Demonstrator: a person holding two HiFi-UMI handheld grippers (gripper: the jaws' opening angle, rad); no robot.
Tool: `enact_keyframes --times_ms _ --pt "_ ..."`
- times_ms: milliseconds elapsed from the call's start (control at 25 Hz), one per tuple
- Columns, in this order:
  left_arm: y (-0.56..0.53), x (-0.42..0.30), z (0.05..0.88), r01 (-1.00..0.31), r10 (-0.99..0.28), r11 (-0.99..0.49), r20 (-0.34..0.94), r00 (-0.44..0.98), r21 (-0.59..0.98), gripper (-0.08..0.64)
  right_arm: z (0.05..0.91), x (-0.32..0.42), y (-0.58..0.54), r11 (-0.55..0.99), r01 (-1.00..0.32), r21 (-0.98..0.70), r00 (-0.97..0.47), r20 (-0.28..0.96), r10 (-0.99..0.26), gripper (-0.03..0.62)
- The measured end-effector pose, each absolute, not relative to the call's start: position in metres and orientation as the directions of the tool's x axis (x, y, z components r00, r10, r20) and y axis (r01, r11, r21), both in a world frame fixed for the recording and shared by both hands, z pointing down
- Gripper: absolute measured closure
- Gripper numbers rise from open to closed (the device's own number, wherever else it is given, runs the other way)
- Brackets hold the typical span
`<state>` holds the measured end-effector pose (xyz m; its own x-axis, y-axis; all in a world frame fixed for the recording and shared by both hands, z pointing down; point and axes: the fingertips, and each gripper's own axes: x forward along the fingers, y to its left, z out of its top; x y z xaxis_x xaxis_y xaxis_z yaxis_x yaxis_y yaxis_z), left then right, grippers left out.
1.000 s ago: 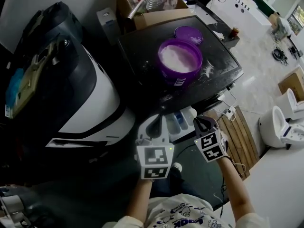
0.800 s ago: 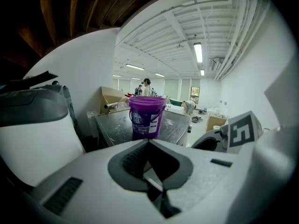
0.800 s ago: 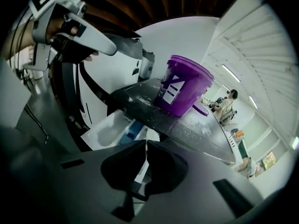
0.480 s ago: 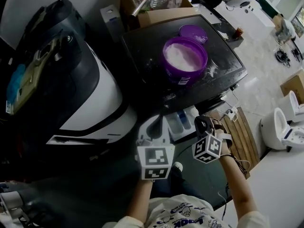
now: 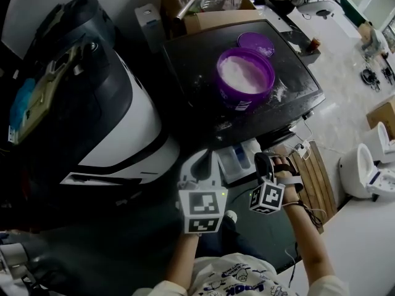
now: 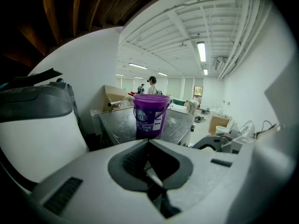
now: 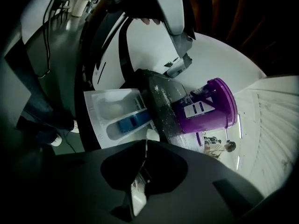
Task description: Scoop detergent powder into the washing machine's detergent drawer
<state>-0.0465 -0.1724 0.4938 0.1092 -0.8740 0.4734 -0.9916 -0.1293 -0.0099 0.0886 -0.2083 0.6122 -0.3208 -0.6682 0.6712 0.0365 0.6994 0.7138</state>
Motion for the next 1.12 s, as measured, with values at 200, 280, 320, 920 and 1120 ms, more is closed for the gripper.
enact_keyframes --times_ms 200,280,320,920,1120 --pt "-0.173 -0.045 0.494 -0.992 -0.876 -0.122 0.471 0.104 -0.007 0.557 0.608 0.09 -0.209 0.71 -0.005 0.704 -0.333 0.669 -0.665 0.572" --pt "-0.172 -0.045 0.493 -0.993 -0.877 -0.121 0.47 0.104 -0.007 0.558 0.605 0.091 -0.208 0.721 -0.038 0.692 -0.343 0.669 -0.659 0.572" --pt "-0.172 -0.044 0.492 -0.993 -0.877 -0.12 0.469 0.103 -0.007 0.558 0.603 0.092 -0.208 0.728 -0.057 0.683 -0.348 0.669 -0.656 0.572" --pt "-0.174 -0.034 0.456 -0.995 -0.909 -0.094 0.408 0.078 -0.019 0.558 0.537 0.102 -0.201 0.733 -0.584 0.348 -0.479 0.582 -0.658 0.572" --pt "-0.174 -0.033 0.436 -0.996 -0.927 -0.085 0.37 0.065 -0.039 0.558 0.496 0.105 -0.207 0.66 -0.725 0.198 -0.511 0.487 -0.708 0.572"
